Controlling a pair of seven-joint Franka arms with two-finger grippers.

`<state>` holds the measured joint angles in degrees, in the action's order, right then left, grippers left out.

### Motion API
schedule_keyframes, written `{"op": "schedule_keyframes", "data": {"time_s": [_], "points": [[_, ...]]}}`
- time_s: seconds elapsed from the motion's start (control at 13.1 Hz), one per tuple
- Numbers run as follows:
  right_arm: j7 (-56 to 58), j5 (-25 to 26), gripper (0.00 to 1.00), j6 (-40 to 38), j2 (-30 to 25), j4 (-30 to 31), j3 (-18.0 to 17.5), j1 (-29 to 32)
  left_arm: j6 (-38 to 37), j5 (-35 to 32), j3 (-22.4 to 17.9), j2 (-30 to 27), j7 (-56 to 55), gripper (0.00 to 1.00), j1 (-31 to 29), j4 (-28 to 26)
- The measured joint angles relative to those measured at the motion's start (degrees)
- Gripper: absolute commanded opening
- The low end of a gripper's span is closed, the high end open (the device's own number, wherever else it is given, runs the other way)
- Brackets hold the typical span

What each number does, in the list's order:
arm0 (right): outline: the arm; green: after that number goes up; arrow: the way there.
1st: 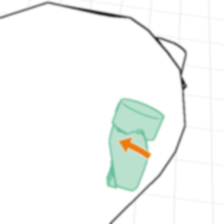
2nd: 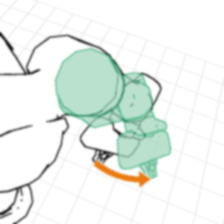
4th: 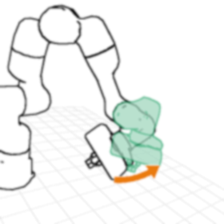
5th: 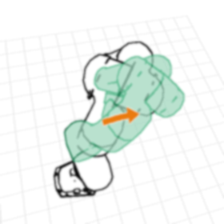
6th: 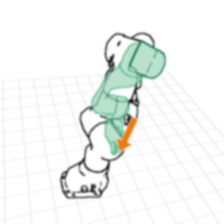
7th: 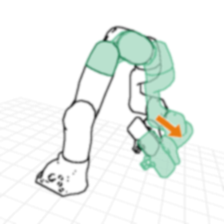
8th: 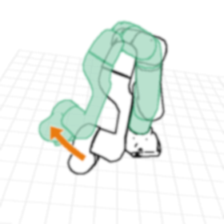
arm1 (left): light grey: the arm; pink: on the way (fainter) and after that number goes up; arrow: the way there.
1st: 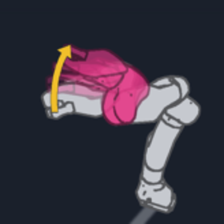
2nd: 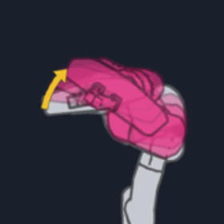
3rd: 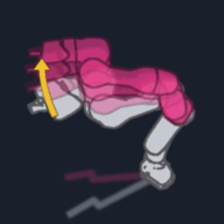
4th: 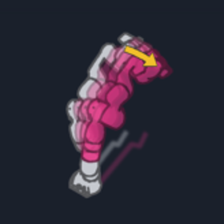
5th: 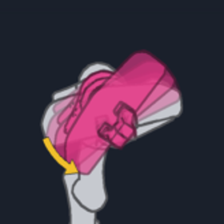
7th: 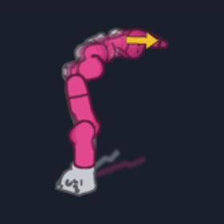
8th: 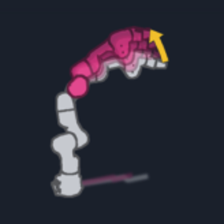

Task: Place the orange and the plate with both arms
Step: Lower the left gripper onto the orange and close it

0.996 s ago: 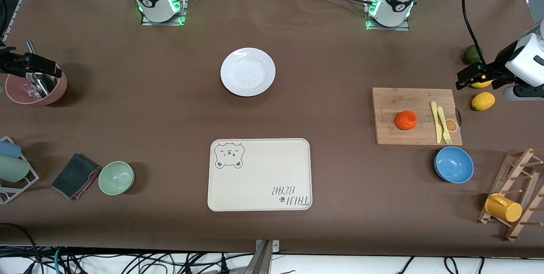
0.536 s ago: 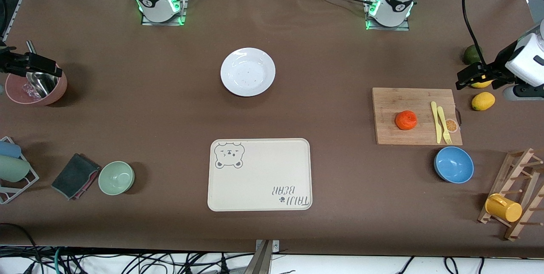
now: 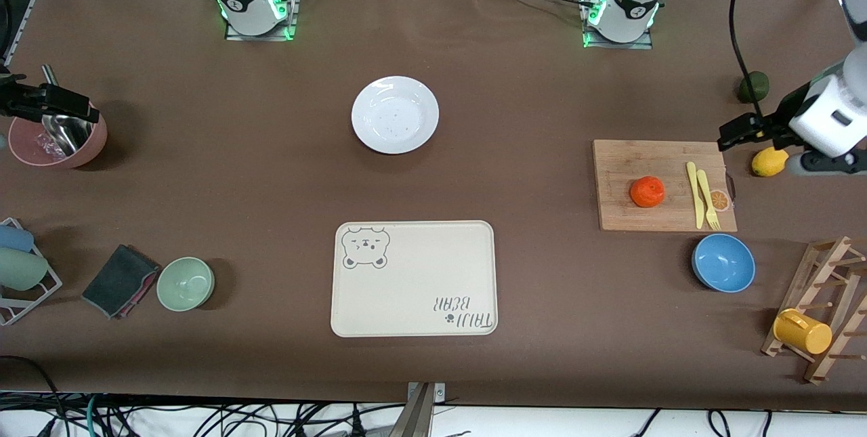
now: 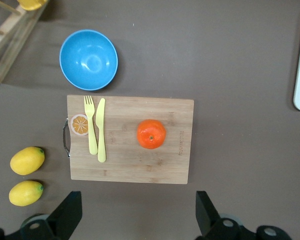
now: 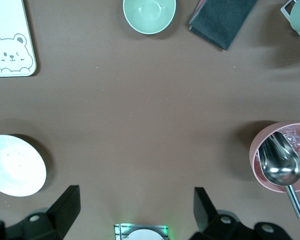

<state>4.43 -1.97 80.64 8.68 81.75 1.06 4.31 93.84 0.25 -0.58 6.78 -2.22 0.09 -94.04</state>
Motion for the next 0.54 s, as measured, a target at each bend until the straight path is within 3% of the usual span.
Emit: {"op": "schedule_keyframes", "data": {"time_s": [0.38, 0.54], "points": [[0.0, 0.0, 1.00, 0.0, 0.0, 0.0, 0.0, 0.0, 4.8, 0.0, 0.2, 16.6, 0.0, 1.00, 0.4, 1.8], [0.0, 0.0, 1.00, 0.0, 0.0, 0.0, 0.0, 0.0, 5.8, 0.0, 0.3, 20.5, 0.0, 1.00, 0.5, 2.1]]}}
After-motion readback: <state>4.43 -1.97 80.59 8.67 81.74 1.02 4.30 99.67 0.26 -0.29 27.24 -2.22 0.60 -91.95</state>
